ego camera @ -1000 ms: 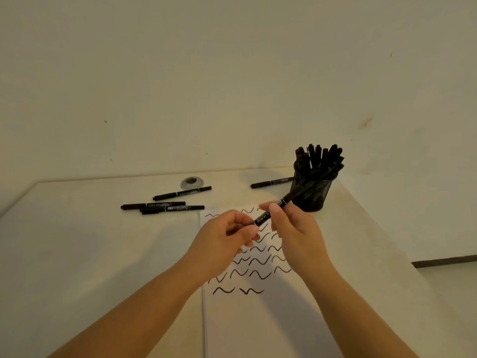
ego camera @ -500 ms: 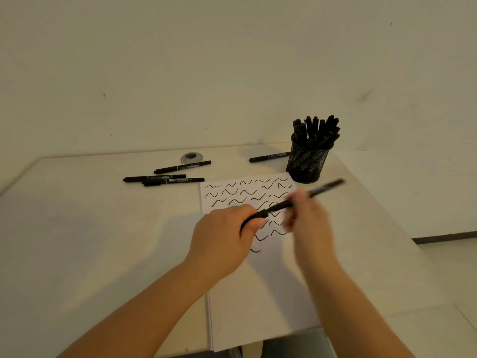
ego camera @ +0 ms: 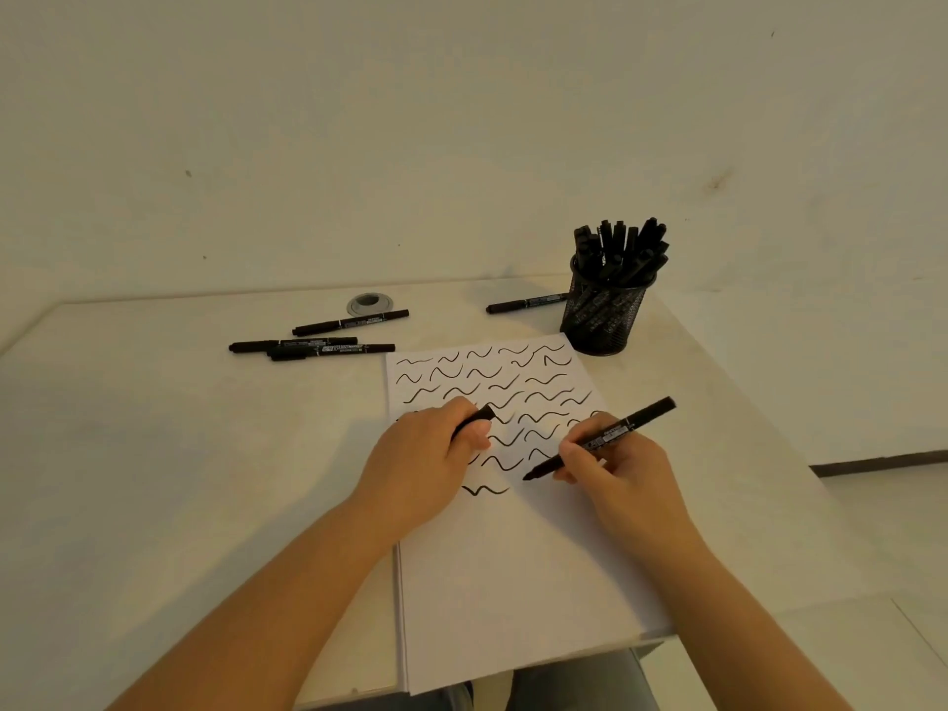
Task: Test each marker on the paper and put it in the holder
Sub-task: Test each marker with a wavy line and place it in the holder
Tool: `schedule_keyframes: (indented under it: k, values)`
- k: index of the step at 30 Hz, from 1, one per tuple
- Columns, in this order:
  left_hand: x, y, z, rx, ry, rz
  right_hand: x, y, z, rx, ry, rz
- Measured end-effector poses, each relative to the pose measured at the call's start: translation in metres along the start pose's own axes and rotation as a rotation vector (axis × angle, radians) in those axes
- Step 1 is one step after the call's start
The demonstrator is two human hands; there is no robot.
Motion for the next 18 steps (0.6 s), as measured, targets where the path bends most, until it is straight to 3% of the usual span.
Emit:
schedule_keyframes:
  k: [4,8,14,18]
  values:
    - [0.001,-0.001,-0.003,0.013,-0.032,-0.014,0.003,-0.001,0.002,-0.034,-0.059,-0.038]
    - [0.002,-0.001,-0.005,0.023,-0.060,-0.018,-0.005,-0.001,0.005,-0.044,-0.099,0.031]
    - [0.001,-0.002,-0.006,0.025,-0.076,-0.011,-0.031,-0.001,0.011,-0.025,-0.173,0.277]
    - [0.000,-0.002,-0.007,0.052,-0.034,0.014,-0.045,0.005,0.003,-0.027,-0.037,0.405]
Point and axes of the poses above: each hand's wrist, its own y-axis towards the middle knuckle, its own x-axis out of the palm, z = x × y, the point moved 4 cm from there along y, towards the middle knuckle, and after that the axes turned 1 degree about -y, right-handed, at the moved point
